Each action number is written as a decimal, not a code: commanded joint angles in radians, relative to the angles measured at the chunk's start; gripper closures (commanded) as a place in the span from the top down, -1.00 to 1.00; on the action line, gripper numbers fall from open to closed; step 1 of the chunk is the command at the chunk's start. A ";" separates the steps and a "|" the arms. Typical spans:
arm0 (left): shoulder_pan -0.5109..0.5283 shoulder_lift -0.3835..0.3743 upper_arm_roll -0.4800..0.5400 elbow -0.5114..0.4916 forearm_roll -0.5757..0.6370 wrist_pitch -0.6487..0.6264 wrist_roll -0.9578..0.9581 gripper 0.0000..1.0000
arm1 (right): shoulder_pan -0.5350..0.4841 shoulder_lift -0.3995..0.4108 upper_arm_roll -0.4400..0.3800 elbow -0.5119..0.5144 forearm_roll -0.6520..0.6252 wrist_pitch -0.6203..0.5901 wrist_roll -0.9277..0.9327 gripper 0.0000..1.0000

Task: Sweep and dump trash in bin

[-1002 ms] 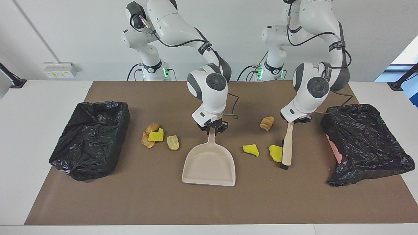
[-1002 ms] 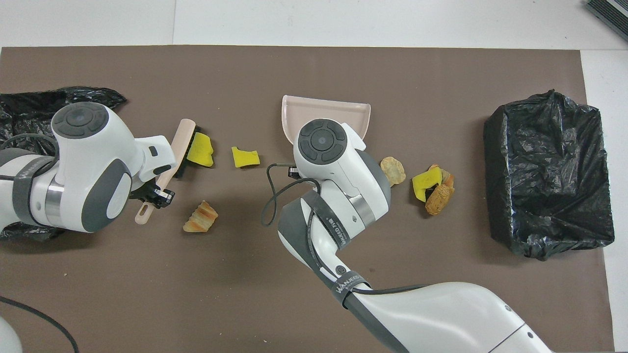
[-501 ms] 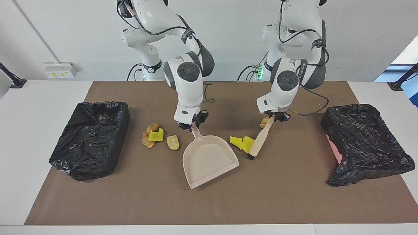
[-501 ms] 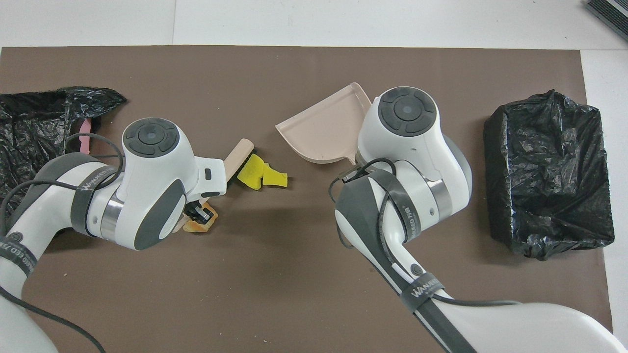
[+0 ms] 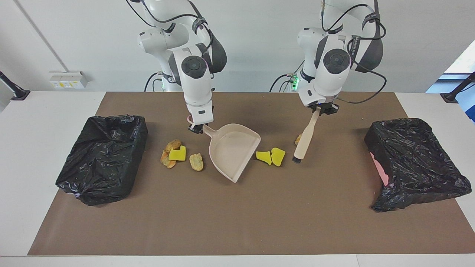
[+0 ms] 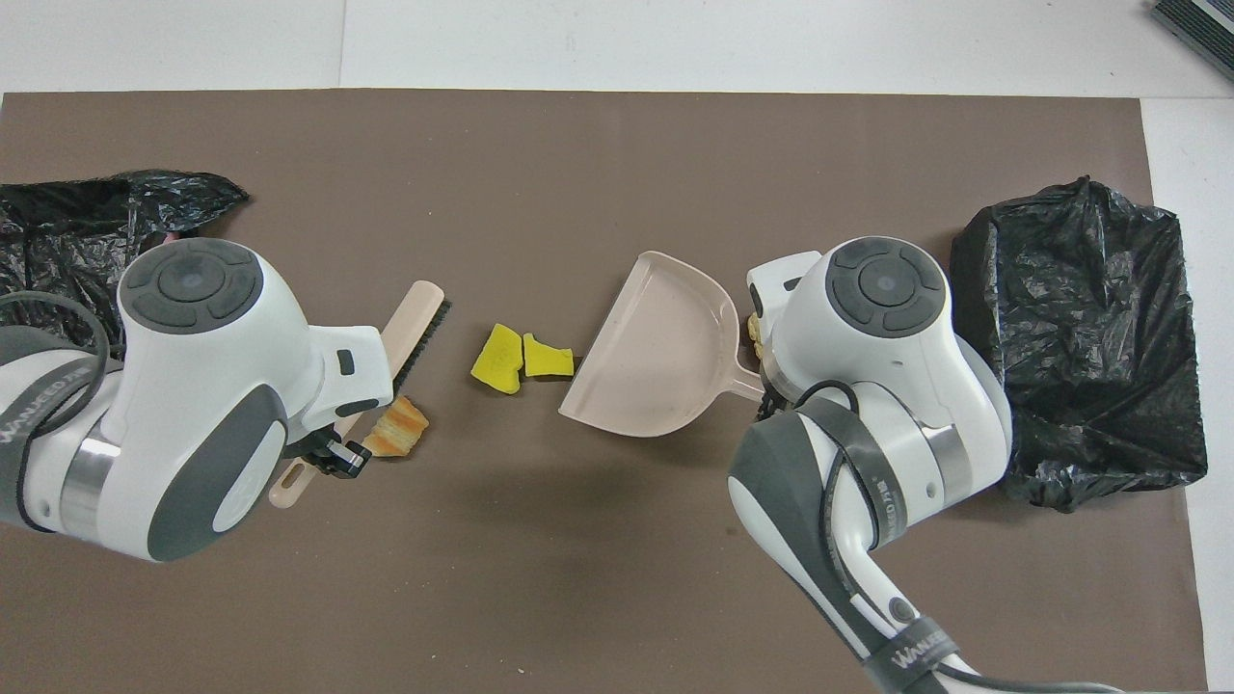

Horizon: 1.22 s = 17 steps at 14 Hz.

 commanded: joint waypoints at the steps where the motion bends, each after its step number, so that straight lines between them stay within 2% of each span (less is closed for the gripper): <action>1: 0.005 -0.037 -0.003 -0.059 -0.011 -0.002 -0.216 -1.00 | -0.006 -0.004 0.011 -0.081 -0.030 0.115 -0.135 -1.00; 4: 0.005 -0.124 -0.003 -0.210 -0.014 0.024 -0.516 -1.00 | 0.055 0.049 0.011 -0.078 -0.072 0.154 -0.128 -1.00; 6: 0.022 -0.154 -0.002 -0.293 -0.014 0.026 -0.597 -1.00 | 0.086 0.076 0.011 -0.080 -0.076 0.192 -0.126 -1.00; 8: 0.028 -0.166 -0.003 -0.341 -0.017 0.055 -0.728 -1.00 | 0.109 0.091 0.011 -0.080 -0.078 0.206 -0.096 -1.00; 10: 0.023 -0.162 -0.003 -0.372 -0.100 0.134 -0.825 -1.00 | 0.123 0.097 0.011 -0.080 -0.078 0.209 -0.056 -1.00; 14: 0.002 -0.102 -0.006 -0.381 -0.206 0.242 -0.774 -1.00 | 0.120 0.100 0.010 -0.080 -0.079 0.208 -0.053 -1.00; 17: -0.039 -0.048 -0.006 -0.370 -0.231 0.386 -0.602 -1.00 | 0.120 0.100 0.010 -0.080 -0.079 0.208 -0.051 -1.00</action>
